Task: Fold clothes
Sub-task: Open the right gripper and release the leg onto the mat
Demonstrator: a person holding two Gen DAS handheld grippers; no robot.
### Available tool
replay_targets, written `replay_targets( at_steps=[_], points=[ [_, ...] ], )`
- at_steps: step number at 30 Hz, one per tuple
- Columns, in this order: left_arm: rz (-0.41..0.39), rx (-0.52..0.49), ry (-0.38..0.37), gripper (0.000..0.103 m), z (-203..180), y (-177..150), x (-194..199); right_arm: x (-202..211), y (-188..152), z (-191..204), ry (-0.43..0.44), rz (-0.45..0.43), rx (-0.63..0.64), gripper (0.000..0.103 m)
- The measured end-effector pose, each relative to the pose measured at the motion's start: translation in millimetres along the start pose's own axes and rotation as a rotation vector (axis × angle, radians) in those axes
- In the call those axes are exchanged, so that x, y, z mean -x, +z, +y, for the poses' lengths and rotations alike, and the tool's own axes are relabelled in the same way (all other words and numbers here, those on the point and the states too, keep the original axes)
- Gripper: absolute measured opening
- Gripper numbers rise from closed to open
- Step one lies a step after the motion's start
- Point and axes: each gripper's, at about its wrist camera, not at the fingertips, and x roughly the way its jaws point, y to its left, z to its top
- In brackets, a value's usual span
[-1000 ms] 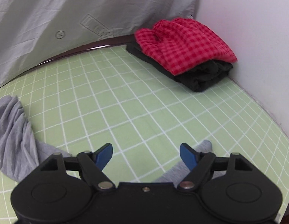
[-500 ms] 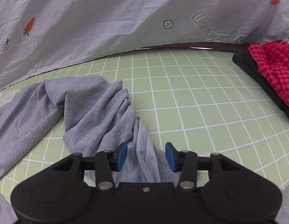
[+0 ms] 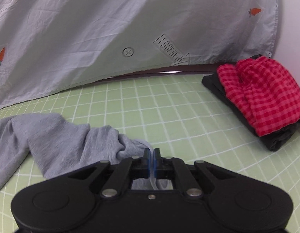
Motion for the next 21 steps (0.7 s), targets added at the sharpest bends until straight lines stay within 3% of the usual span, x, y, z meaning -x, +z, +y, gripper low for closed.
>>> replay_targets(
  at_steps=[3, 6, 11, 14, 18, 21],
  points=[
    [0.004, -0.005, -0.002, 0.103, -0.9, 2.2, -0.1, -3.4, 40.8, -45.9, -0.159, -0.107, -0.106, 0.003],
    [0.006, -0.004, -0.005, 0.103, -1.8, 4.1, 0.8, 1.1, 77.2, -69.1, -0.198, -0.197, -0.137, 0.003],
    [0.011, -0.002, -0.006, 0.103, -3.2, 8.0, 2.5, -12.5, 96.9, -62.9, -0.210, -0.222, -0.034, 0.003],
    [0.015, -0.001, -0.006, 0.103, -2.9, 9.5, 2.8, -42.7, 86.4, -52.4, -0.263, -0.084, 0.071, 0.003],
    [0.036, -0.014, 0.004, 0.102, -3.8, 14.9, 4.3, -52.4, 53.6, -52.5, -0.290, 0.024, 0.034, 0.004],
    [0.009, -0.011, -0.001, 0.100, 3.1, 20.9, 14.8, -49.5, 31.5, -55.3, -0.319, 0.068, 0.015, 0.004]
  ],
)
